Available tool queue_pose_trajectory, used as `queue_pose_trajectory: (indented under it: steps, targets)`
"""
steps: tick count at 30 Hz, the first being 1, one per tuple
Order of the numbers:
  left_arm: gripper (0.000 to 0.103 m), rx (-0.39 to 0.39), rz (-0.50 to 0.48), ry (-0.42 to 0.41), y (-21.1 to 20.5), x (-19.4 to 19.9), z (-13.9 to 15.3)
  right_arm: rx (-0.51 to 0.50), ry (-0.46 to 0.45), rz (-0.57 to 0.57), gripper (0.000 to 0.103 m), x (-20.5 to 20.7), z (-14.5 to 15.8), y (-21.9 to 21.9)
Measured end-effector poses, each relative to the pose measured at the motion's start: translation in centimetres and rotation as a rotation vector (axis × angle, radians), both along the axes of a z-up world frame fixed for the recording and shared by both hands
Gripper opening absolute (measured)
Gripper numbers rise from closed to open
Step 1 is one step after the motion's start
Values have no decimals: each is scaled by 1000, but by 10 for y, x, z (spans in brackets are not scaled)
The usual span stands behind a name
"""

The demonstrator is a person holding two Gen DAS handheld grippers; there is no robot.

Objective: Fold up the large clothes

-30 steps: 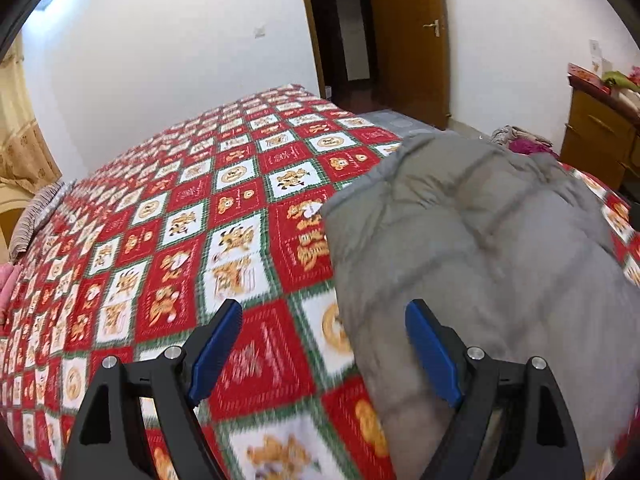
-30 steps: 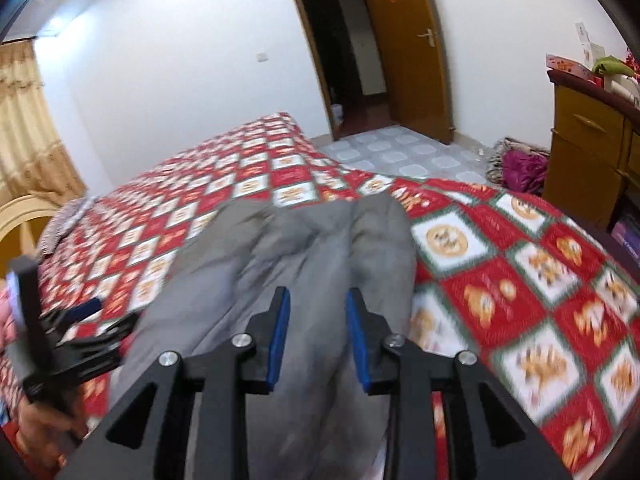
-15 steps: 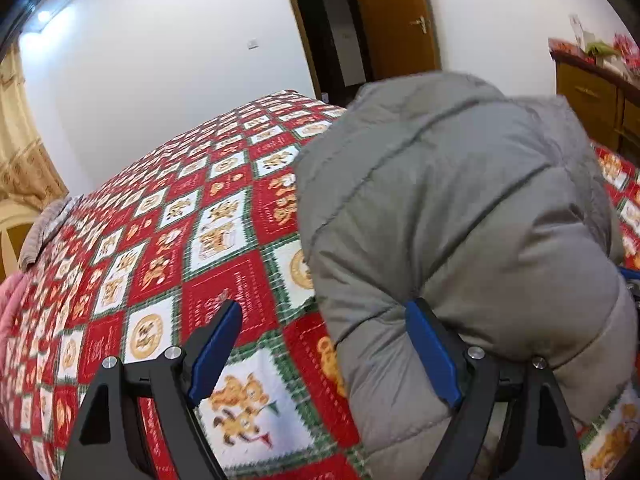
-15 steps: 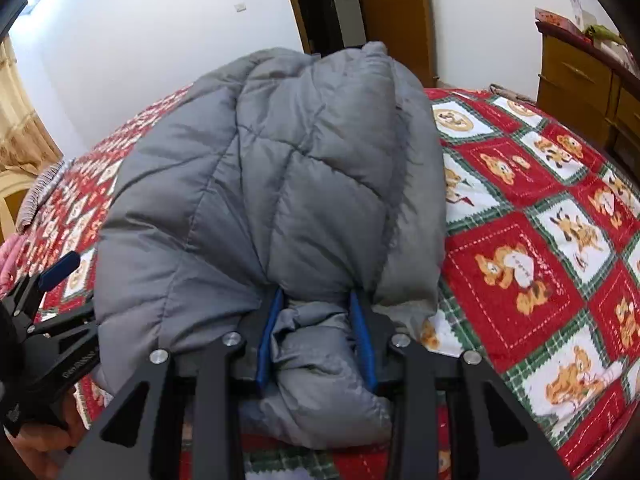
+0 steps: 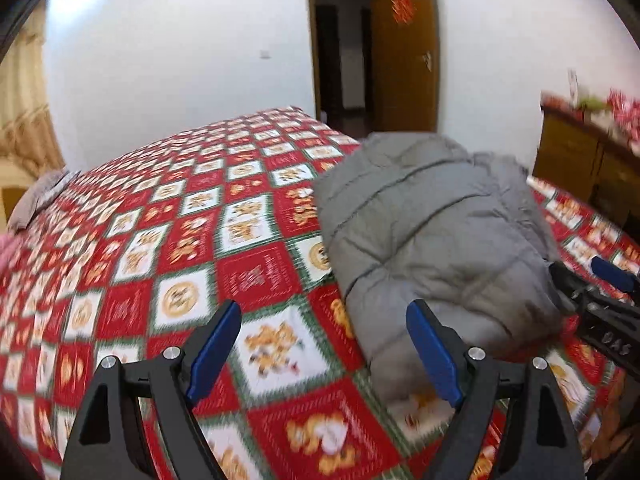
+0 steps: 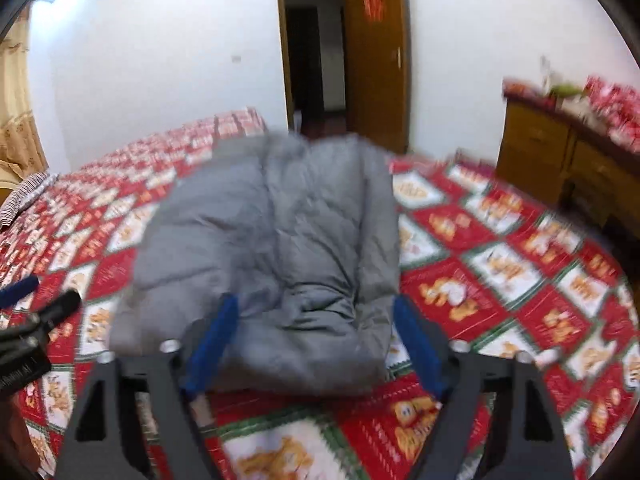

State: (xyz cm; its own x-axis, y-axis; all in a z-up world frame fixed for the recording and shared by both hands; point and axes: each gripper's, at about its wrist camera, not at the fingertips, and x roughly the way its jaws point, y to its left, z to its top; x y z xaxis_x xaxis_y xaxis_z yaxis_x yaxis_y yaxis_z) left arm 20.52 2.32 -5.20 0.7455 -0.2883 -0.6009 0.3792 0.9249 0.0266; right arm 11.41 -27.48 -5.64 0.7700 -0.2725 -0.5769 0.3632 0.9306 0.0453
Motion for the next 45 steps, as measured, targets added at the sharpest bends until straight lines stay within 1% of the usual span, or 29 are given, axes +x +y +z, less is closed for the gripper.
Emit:
queue_pose_trajectory:
  steps: [2, 5, 9, 12, 13, 14, 15, 19, 22, 25, 28, 30, 35, 39, 40, 45]
  targets:
    - [86, -40, -3, 7, 7, -14, 1, -35, -50, 8, 91, -18, 18, 13]
    - [86, -69, -15, 3, 12, -32, 7, -55, -93, 34, 95, -31, 33, 23]
    - [86, -94, -28, -54, 13, -58, 24, -72, -133, 76, 99, -50, 44, 39]
    - [90, -101, -21, -86, 17, -75, 39, -91, -162, 98, 100, -64, 51, 46]
    - [93, -98, -12, -93, 18, -79, 43, -88, -176, 100, 101, -69, 54, 46]
    - [94, -99, -7, -103, 19, -83, 48, -83, -196, 101, 101, -75, 58, 45]
    - [94, -106, -7, -115, 21, -88, 53, -78, -211, 101, 103, -79, 61, 44]
    - [95, -130, -19, -170, 24, -104, 68, -59, -263, 114, 103, -97, 77, 44]
    - [96, -123, -12, -170, 21, -108, 74, -69, -305, 111, 103, -111, 86, 45]
    - [96, -127, -10, -149, 18, -111, 77, -98, -344, 85, 103, -124, 93, 45]
    - [96, -128, -6, -134, 18, -114, 80, -110, -367, 62, 103, -131, 103, 45]
    - [96, -135, -3, -141, 20, -118, 83, -109, -387, 56, 103, -135, 106, 45]
    - [96, -127, 34, -140, 25, -124, 93, -144, -396, 18, 103, -138, 106, 51]
    - [96, -124, 43, -208, 30, -133, 100, -140, -426, -8, 103, -143, 106, 53]
    - [96, -122, 45, -213, 30, -133, 101, -138, -432, -7, 103, -144, 106, 53]
    - [96, -98, 55, -186, 25, -129, 99, -125, -426, -18, 103, -146, 106, 50]
